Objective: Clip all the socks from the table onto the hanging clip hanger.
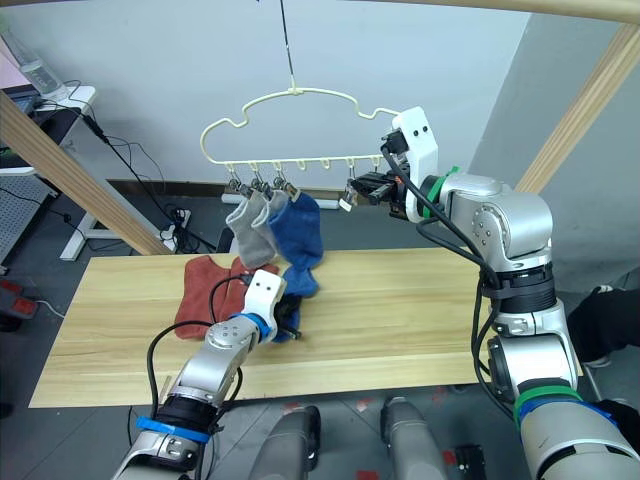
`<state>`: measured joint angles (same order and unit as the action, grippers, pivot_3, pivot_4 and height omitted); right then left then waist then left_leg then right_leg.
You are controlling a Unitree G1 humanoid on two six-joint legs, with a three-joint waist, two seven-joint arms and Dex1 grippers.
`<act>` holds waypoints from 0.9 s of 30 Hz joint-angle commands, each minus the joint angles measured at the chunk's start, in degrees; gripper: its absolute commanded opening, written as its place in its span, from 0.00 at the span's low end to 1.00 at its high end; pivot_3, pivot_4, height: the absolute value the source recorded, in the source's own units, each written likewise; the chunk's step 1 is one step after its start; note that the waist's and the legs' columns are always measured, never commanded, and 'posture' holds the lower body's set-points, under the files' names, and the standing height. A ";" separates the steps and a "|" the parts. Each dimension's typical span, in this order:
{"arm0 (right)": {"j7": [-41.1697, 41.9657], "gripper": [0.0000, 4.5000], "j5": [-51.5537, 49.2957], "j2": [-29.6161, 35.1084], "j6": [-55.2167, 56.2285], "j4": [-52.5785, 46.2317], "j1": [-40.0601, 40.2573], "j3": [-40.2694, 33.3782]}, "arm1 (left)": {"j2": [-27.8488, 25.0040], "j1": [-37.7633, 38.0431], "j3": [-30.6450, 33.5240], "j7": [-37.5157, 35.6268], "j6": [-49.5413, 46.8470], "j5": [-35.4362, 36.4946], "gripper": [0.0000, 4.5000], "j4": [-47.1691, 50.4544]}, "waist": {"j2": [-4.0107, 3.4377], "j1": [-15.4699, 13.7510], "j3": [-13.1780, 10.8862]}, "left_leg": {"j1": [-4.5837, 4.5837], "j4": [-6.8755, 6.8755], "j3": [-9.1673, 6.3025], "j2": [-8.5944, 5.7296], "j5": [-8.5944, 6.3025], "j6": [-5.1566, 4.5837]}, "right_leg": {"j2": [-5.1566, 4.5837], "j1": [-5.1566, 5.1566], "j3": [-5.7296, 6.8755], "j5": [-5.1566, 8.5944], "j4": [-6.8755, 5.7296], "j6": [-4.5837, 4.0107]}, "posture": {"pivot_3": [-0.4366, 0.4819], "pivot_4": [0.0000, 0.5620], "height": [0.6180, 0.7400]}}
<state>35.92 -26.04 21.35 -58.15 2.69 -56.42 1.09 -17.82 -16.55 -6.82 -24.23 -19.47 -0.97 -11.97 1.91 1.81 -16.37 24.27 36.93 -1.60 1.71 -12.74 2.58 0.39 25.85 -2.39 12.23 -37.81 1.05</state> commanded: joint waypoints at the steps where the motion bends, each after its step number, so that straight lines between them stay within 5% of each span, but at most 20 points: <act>1: 0.90 0.00 -0.39 1.34 0.95 -0.59 0.20 -0.90 | -2.50 1.54 0.93 -6.14 -0.22 4.09 0.01 10.26 | 0.00 -0.02 0.00 | 0.00 -0.01 0.00 0.01 0.00 0.00 | 0.00 0.00 0.00 0.00 0.01 0.00 | 0.47 0.51 1.00; 8: 2.85 0.00 -0.25 3.33 1.40 1.18 -0.26 -0.22 | -10.44 6.64 2.25 -16.26 1.81 9.70 0.01 26.67 | -0.02 0.02 -0.01 | 0.01 -0.02 0.04 0.00 0.00 0.00 | -0.01 0.01 -0.03 0.01 0.08 0.00 | 0.47 0.52 1.00; 13: 3.02 0.00 -0.45 3.41 0.99 1.45 -0.13 -0.30 | -12.54 9.13 5.17 -16.70 6.07 11.34 0.01 34.29 | -0.06 -0.15 -0.04 | 0.02 -0.04 0.01 0.02 0.00 0.00 | 0.00 0.01 -0.01 0.01 0.12 -0.01 | 0.47 0.52 1.00; 27: -4.39 0.00 -10.98 -2.15 -22.23 7.64 -6.10 -14.57 | -8.58 9.27 7.72 -12.23 25.17 8.98 0.01 29.46 | -0.07 -0.20 -0.04 | 0.05 -0.03 0.06 -0.01 -0.01 -0.01 | -0.01 0.00 -0.05 0.01 0.17 -0.01 | 0.48 0.53 1.00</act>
<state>32.57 -35.42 19.44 -77.57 10.26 -61.87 -11.04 -26.65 -6.99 0.50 -37.09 3.50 8.33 16.73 1.84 1.61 -16.42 24.33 36.90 -1.53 1.70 -12.74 2.57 0.39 25.85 -2.44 12.24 -37.64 1.04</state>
